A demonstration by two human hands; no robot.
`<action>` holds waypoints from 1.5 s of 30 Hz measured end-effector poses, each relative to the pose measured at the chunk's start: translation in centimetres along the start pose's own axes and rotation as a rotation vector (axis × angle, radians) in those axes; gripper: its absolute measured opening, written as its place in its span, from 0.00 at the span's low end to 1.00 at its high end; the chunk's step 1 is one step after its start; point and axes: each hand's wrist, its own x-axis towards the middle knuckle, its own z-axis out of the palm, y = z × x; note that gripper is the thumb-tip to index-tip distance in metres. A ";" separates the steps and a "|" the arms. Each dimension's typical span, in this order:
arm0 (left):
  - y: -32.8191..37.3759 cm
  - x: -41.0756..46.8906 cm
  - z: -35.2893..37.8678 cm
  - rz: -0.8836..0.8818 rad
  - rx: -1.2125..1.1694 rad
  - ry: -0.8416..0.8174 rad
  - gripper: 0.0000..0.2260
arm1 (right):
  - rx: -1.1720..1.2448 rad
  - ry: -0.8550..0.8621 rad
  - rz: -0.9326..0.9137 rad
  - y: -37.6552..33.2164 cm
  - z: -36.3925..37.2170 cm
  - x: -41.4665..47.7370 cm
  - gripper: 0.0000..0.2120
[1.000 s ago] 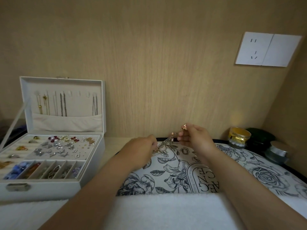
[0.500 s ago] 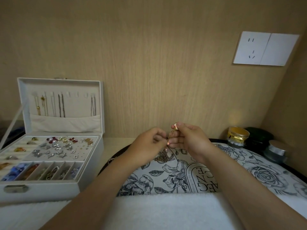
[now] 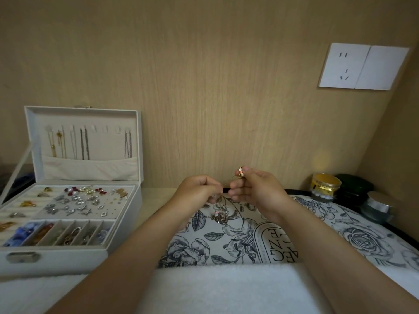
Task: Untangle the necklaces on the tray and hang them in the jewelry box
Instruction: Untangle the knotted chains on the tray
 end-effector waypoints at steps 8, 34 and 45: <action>0.7 -0.1 0.4 -0.028 0.022 -0.075 0.09 | 0.017 -0.044 -0.013 -0.1 0.2 0.0 0.13; -0.3 0.7 -0.6 0.022 -0.362 -0.184 0.11 | -0.207 0.049 0.112 1.3 -1.4 0.5 0.12; -2.9 1.2 -1.5 0.157 0.615 -0.108 0.14 | -0.872 0.308 -0.036 2.4 -3.3 1.3 0.12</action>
